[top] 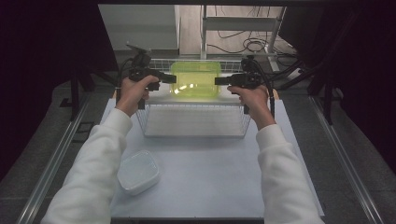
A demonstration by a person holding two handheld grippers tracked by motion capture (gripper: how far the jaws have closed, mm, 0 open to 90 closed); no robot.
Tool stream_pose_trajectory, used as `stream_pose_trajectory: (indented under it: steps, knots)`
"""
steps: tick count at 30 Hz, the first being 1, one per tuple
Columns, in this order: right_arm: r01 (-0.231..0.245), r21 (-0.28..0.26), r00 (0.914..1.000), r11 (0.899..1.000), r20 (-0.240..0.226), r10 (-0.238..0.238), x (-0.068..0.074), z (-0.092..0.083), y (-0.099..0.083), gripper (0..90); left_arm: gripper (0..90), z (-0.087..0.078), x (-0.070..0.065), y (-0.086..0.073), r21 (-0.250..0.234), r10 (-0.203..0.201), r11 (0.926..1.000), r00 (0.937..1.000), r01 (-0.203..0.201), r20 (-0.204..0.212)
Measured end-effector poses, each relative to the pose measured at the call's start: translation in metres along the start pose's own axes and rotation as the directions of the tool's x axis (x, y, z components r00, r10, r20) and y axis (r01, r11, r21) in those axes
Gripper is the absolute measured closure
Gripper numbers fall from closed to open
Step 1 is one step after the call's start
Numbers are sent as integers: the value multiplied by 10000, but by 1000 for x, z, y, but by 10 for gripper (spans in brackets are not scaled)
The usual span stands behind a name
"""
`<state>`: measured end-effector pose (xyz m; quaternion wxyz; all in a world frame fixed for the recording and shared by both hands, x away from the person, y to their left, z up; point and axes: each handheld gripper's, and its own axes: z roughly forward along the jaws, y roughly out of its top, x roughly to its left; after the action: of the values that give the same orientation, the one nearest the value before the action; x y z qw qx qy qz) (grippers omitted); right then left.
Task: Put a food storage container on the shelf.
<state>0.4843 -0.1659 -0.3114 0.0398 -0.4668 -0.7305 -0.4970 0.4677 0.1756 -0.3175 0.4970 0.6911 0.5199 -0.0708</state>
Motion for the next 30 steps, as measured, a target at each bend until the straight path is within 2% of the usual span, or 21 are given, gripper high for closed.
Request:
stream_pose_trajectory:
  steps: [1, 3, 5, 9, 12, 13, 14, 15, 23, 26, 27, 28, 29, 30]
  knots:
    - [-218, -26, 9998, 9998, -36, 218, -2, 1, 1, 780, 788, 1, 3, 1, -14, -233, 9997, 9997, 234, 108]
    - [-316, -19, 9995, 9995, -57, 315, -3, 2, 2, 779, 788, 1, 4, 2, -29, -383, 9993, 9991, 384, 184]
    - [-669, -27, 9977, 9978, -93, 669, -5, 3, 4, 778, 784, 2, 7, 3, -12, -598, 9982, 9979, 599, 257]
    - [-947, -18, 9955, 9955, -55, 947, -6, 5, 5, 774, 782, 4, 12, 6, -5, -1038, 9946, 9939, 1039, 378]
    - [-1190, 64, 9928, 9929, 155, 1189, -7, 8, 7, 761, 781, 7, 13, 8, 47, -1179, 9930, 9928, 1179, 220]
    - [-1462, 25, 9891, 9893, 159, 1461, -8, 11, 7, 753, 770, 8, 14, 9, 44, -1308, 9914, 9912, 1307, 192]
    - [-1462, 25, 9891, 9893, 159, 1461, -8, 11, 7, 753, 766, 8, 14, 9, 44, -1308, 9914, 9912, 1307, 192]
    - [-1747, -111, 9845, 9846, 115, 1748, -10, 12, 6, 752, 761, 10, 17, 9, 8, -1403, 9901, 9899, 1403, 186]
    - [-2186, -634, 9752, 9738, 212, 2203, -13, 18, 3, 730, 729, 17, 20, 9, -281, -1436, 9892, 9896, 1437, 45]
    - [-2269, -668, 9732, 9716, 239, 2289, -12, 18, 2, 727, 716, 18, 20, 8, -360, -1376, 9899, 9905, 1375, -16]
    - [-2350, -704, 9711, 9694, 251, 2373, -13, 18, 2, 704, 701, 18, 19, 8, -458, -1195, 9919, 9927, 1187, -154]
    - [-2350, -704, 9711, 9694, 251, 2373, -13, 18, 2, 704, 672, 18, 19, 8, -458, -1195, 9919, 9927, 1187, -154]
    - [-2240, -827, 9721, 9711, 518, 2286, -13, 18, 1, 615, 615, 19, 18, 8, -539, -1019, 9935, 9945, 1006, -225]
    - [-2240, -827, 9721, 9711, 518, 2286, -13, 18, 1, 615, 615, 20, 18, 7, -623, -858, 9945, 9961, 844, -200]
